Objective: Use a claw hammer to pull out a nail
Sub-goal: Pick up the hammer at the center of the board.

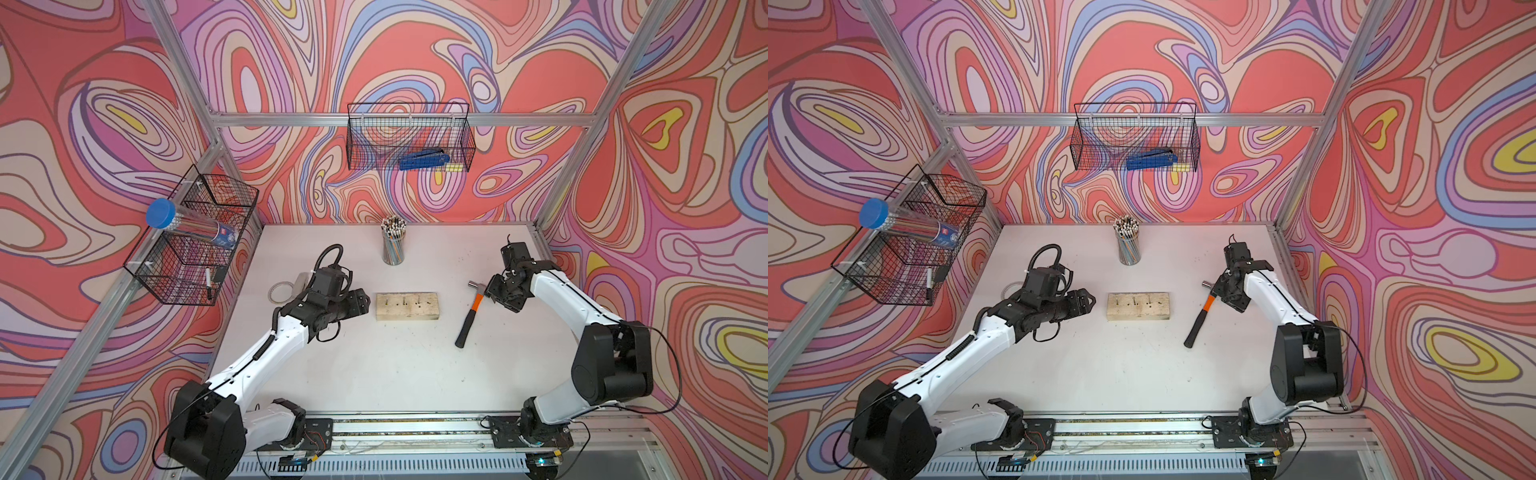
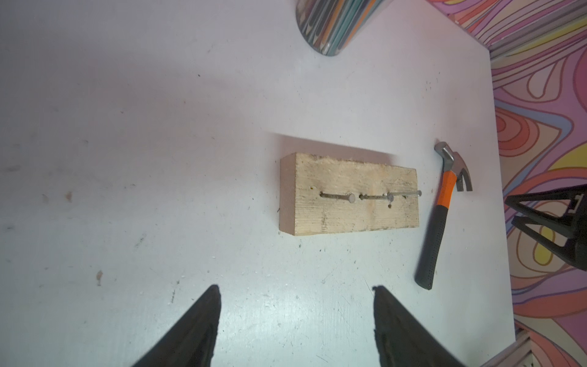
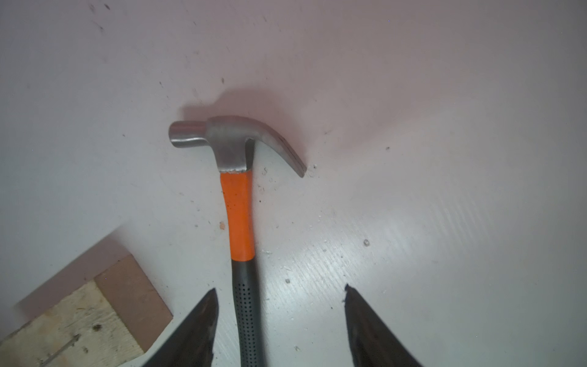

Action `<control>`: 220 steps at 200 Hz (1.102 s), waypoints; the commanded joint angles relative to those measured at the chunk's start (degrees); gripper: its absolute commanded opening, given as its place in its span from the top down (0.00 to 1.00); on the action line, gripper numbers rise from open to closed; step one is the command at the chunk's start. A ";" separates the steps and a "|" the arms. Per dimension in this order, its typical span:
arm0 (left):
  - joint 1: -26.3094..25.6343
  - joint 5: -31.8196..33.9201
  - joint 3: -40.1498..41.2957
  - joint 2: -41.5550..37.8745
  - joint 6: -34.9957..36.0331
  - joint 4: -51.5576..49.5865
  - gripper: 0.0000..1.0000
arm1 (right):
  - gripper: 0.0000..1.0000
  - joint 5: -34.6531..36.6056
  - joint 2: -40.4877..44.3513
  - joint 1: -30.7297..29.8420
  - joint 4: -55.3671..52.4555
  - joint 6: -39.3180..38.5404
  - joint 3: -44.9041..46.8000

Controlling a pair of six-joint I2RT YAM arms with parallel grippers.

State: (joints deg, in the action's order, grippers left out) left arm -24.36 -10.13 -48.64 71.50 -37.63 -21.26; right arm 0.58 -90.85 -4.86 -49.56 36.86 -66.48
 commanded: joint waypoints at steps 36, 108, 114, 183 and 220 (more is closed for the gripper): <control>-6.14 0.07 -4.03 6.48 -1.71 -1.56 0.27 | 0.39 -0.82 -6.31 -2.95 -0.05 2.76 -1.66; -9.21 -1.33 -4.50 6.46 -1.68 -1.12 0.28 | 0.41 -2.11 -14.30 -3.09 2.67 2.61 -4.80; -9.35 -1.45 -4.23 6.32 -1.74 -0.89 0.27 | 0.41 -2.08 -14.99 -3.09 2.71 2.59 -5.18; -9.57 -1.62 -2.86 6.70 -2.80 0.41 0.27 | 0.52 -1.91 -17.86 -3.05 3.22 3.13 -5.83; -9.65 -1.70 -2.95 6.81 -2.87 0.78 0.27 | 0.71 -3.34 -17.98 -3.09 4.31 2.64 -5.09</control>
State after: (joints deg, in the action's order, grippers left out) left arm -33.56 -11.66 -52.23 78.37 -39.29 -21.19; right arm -2.59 -108.05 -7.97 -45.60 39.53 -71.57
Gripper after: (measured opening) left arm 0.733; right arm 0.324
